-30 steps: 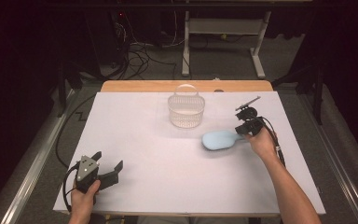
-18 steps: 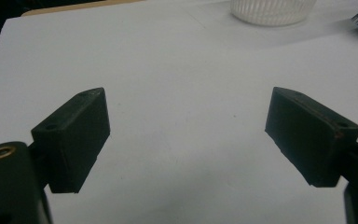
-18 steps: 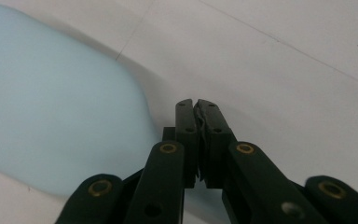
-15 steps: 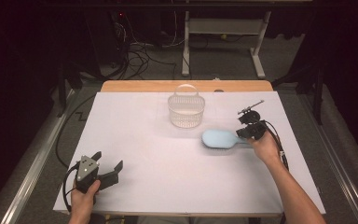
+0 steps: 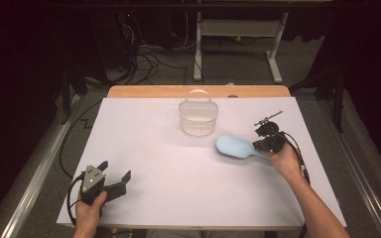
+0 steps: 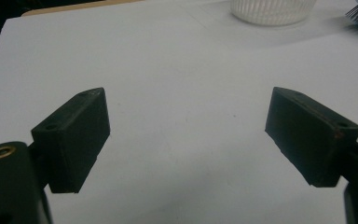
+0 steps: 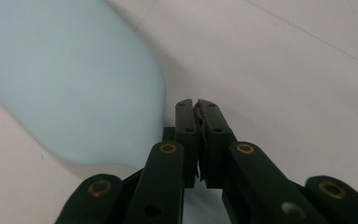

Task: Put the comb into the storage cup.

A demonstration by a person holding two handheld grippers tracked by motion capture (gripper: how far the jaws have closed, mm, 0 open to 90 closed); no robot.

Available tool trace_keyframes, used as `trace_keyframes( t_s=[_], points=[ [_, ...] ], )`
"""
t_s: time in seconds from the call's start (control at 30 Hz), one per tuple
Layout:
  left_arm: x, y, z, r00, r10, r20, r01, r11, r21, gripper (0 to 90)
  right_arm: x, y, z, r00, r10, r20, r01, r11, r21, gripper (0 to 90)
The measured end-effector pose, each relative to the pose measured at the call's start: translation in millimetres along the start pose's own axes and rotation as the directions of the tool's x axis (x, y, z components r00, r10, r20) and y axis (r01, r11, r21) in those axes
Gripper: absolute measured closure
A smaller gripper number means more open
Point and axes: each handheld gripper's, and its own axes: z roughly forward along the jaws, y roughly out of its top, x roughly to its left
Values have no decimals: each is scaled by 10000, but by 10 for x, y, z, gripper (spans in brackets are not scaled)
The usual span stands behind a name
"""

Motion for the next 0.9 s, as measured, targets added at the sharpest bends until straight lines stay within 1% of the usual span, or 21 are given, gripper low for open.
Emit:
trace_keyframes(
  t_s=[0.6,0.9],
  points=[
    [-4,1,2,10000,15,8,-15,10000,5,145,74,-140,-43,9997,-214,-142,214,9998,-13,882],
    [5,4,17,10000,-6,20,6,10000,28,145,102,-237,-52,9996,-200,-214,201,9998,56,881]
  ],
)
